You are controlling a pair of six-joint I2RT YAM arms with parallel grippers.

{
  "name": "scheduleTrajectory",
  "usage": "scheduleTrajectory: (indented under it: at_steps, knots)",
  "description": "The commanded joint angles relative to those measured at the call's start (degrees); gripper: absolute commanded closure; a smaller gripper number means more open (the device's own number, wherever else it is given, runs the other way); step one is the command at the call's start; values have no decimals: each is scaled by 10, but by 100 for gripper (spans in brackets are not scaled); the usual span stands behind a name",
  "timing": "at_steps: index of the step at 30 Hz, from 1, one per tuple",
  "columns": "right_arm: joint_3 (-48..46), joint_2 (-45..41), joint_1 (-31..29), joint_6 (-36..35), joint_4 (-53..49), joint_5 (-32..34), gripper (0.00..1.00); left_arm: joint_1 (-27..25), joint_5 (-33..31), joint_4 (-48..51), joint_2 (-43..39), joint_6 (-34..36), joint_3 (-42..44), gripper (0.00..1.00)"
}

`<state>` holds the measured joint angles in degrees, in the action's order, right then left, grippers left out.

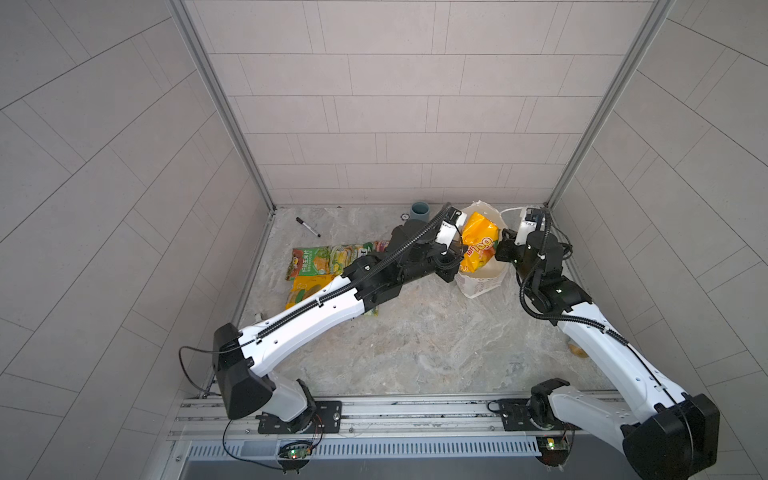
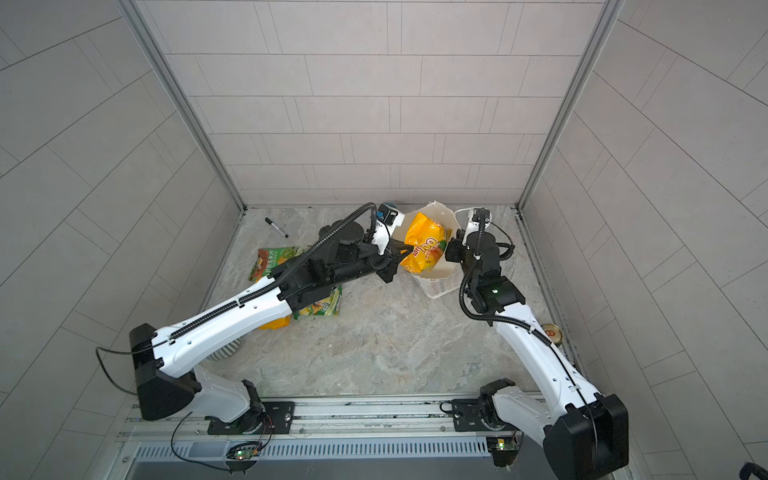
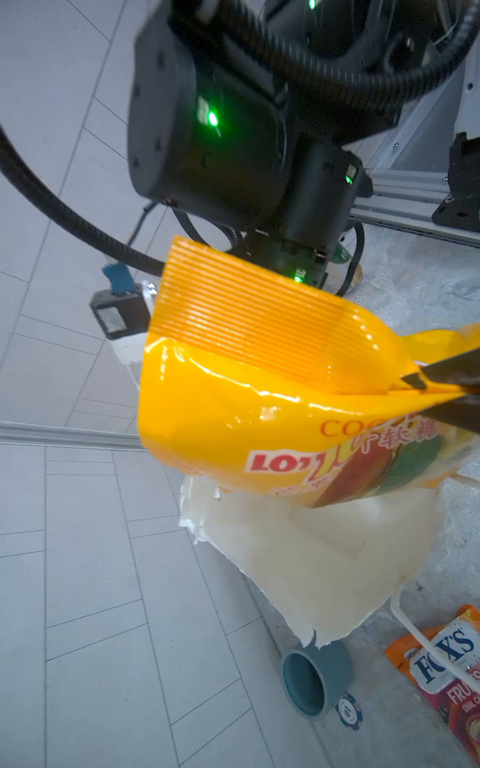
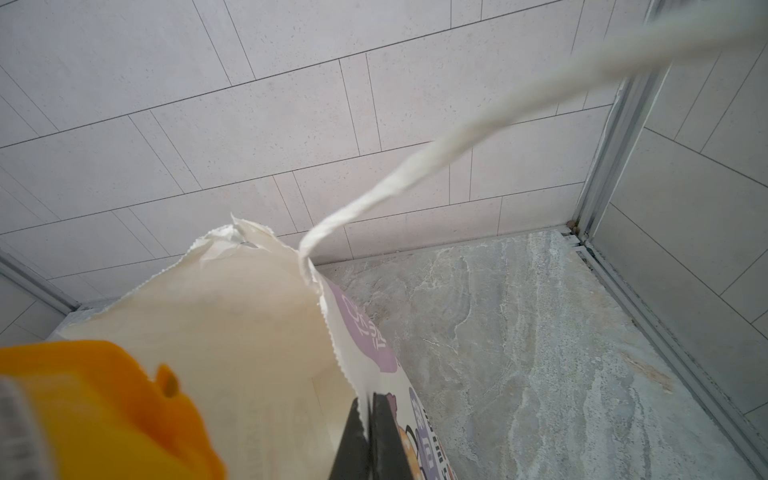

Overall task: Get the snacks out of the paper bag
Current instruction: 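Carry the yellow packet with the left gripper toward the other packets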

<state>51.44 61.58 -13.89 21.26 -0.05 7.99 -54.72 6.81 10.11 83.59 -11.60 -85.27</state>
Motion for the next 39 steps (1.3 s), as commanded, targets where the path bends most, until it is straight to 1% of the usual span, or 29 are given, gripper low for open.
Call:
scheduleTrajectory:
  at_steps: [1,3,5,7,10,12,14,17,20,24,28,30,32,34,37,39]
  knots:
    - [27,5,15,11,12,12,100,8,-2,-97,-53,-13,-34,100]
    - [40,9,24,12,4,16,100,22,3,-102,-75,-34,-22,100]
    - [47,8,43,17,2,19,100,35,-27,-101,-105,-57,-2,100]
    - [51,3,65,27,2,15,100,60,-33,-77,-125,-79,12,100]
    - [55,-2,92,32,-1,12,100,115,-5,-63,-163,-131,63,100]
    - [54,-5,108,44,-1,2,100,145,-4,-71,-189,-157,109,100]
    - [54,-7,113,48,-1,-8,100,173,7,-45,-204,-179,136,100]
    - [48,-7,112,52,5,-13,100,203,28,-5,-212,-195,175,100]
    - [45,-5,113,50,8,-18,100,231,60,6,-209,-230,220,100]
    - [42,-1,113,53,14,-28,100,234,118,-10,-179,-253,271,100]
    - [40,-3,113,54,20,-34,100,220,184,-107,-130,-317,328,100]
    - [32,-1,113,58,33,-35,100,199,183,-128,-105,-322,338,100]
    - [42,5,113,57,24,-41,100,174,162,-146,-82,-321,344,100]
    - [43,6,113,53,23,-43,100,158,159,-182,-54,-330,346,100]
    - [38,6,113,56,37,-44,100,150,167,-227,-12,-346,337,100]
    - [43,8,113,55,27,-48,100,148,167,-253,7,-357,325,100]
